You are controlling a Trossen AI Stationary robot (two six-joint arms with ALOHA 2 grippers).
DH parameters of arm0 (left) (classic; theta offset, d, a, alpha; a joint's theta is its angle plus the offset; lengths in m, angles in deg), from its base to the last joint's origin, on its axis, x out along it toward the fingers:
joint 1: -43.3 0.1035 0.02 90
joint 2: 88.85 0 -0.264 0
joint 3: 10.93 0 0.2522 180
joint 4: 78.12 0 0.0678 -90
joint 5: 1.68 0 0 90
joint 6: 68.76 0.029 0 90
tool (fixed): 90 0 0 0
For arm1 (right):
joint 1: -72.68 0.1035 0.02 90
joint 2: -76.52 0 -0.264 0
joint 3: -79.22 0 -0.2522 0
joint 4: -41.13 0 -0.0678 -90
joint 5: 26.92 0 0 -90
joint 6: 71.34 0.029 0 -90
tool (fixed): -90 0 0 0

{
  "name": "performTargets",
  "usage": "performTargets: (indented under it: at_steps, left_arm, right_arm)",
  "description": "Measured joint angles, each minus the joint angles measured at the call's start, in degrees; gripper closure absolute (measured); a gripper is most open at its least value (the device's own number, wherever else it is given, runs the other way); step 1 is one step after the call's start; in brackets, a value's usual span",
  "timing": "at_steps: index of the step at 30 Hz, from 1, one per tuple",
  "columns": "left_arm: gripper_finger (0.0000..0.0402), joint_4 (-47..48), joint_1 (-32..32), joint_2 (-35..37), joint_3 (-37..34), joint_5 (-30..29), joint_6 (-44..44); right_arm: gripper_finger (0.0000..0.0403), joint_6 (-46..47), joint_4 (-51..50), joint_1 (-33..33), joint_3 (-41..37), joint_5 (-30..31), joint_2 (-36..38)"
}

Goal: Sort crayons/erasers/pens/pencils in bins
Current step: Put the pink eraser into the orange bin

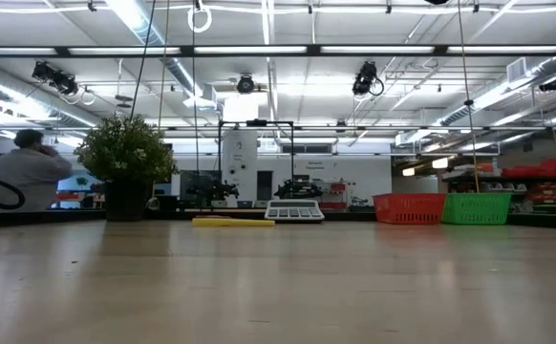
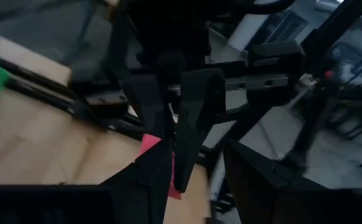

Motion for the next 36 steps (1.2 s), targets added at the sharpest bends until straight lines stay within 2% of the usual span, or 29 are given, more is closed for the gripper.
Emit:
performTargets:
  at_steps: [5, 8, 19, 24, 30, 36]
  left_arm:
    - [0.0238, 0.0, -0.8, 3.2, 0.1, -7.3, 6.2]
    - [0.0228, 2.6, -0.8, 3.3, 0.1, -8.1, 6.2]
    - [0.0193, 3.5, -0.6, 2.0, 0.0, -7.9, 1.0]
    - [0.0203, 4.3, 0.0, 0.6, -0.1, -5.7, -2.7]
    - [0.0215, -0.5, 0.2, -2.1, 0.1, -0.7, -4.6]
    - [0.0227, -1.9, 0.2, -2.1, 0.0, -0.6, -4.3]
  right_arm:
    - [0.0379, 0.0, -0.6, 0.1, 0.0, -0.2, 0.0]
    - [0.0379, -0.6, 0.2, 0.1, 0.0, 0.5, 0.0]
    - [0.0379, -2.3, 1.0, 0.0, 0.0, 1.9, 0.1]
    - [0.0379, -2.7, 1.3, 0.0, 0.0, 1.9, 0.1]
    - [0.0379, -2.8, 1.6, 0.0, 0.1, 1.9, 0.1]
    - [0.0379, -2.0, 1.6, 0.0, 0.1, 1.9, 0.1]
